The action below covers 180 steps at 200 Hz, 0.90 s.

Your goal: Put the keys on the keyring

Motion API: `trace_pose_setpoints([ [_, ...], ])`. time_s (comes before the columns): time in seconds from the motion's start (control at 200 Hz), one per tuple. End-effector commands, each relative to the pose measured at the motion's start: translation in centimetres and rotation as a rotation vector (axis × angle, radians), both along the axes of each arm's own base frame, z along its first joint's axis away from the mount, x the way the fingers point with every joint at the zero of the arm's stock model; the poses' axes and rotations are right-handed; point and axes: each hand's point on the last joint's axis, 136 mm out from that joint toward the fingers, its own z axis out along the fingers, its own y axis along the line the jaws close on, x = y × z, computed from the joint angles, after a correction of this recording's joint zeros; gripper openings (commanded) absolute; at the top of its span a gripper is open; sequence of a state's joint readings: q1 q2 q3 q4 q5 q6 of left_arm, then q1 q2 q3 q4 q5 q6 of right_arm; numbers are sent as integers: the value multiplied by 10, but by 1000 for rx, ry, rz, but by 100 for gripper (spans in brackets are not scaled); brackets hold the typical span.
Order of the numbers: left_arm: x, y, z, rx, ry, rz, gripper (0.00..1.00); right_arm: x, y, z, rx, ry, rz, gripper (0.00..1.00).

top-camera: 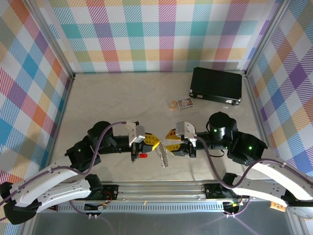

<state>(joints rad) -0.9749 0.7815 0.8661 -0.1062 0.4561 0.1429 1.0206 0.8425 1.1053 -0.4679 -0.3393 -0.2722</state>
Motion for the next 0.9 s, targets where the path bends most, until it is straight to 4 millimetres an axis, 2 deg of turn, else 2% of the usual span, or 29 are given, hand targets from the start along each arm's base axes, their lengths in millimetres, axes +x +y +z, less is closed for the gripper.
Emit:
trace_pose_setpoints([
  [0.0,-14,3,34,-137,-68,-53,0,1,0,15,64,19,-22,36],
  [0.305,-25,11,54,-256,-122,-89,0,-2,4,34,136,34,2,33],
  [0.735,-27,11,56,-286,-138,-100,0,-9,14,38,159,52,74,32],
  [0.895,-26,9,55,-282,-137,-108,0,-10,16,41,176,53,86,28],
])
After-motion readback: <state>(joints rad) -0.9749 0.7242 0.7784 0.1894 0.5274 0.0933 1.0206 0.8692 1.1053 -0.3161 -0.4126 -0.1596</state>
